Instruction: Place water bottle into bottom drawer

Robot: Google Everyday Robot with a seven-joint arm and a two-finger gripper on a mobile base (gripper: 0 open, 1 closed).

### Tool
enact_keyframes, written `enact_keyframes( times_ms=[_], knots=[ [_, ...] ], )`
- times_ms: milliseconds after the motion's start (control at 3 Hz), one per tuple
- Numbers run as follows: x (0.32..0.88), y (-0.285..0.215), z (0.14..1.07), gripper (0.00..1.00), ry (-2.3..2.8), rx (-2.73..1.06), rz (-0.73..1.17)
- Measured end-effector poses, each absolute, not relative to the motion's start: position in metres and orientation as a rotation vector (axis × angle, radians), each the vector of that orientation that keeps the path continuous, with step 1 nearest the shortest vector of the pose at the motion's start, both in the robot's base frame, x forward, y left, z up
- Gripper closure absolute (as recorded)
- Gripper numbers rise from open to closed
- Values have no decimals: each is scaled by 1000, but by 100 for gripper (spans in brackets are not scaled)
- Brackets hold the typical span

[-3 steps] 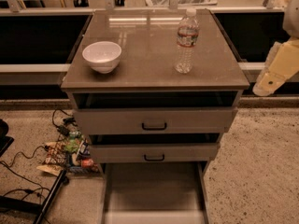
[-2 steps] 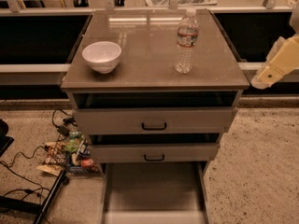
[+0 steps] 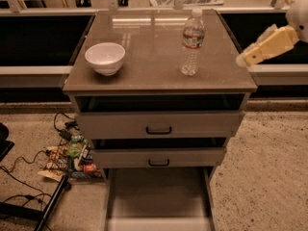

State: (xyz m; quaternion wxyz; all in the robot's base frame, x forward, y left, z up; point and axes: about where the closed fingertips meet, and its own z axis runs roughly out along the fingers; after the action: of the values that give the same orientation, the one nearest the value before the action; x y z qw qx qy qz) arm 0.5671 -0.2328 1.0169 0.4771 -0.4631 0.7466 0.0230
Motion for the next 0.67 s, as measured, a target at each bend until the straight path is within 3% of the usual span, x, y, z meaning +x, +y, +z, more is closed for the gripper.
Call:
enact_keyframes(
  times_ms=[667],
  knots=[
    [615,-199,1011,0,1628,-985,381]
  ],
)
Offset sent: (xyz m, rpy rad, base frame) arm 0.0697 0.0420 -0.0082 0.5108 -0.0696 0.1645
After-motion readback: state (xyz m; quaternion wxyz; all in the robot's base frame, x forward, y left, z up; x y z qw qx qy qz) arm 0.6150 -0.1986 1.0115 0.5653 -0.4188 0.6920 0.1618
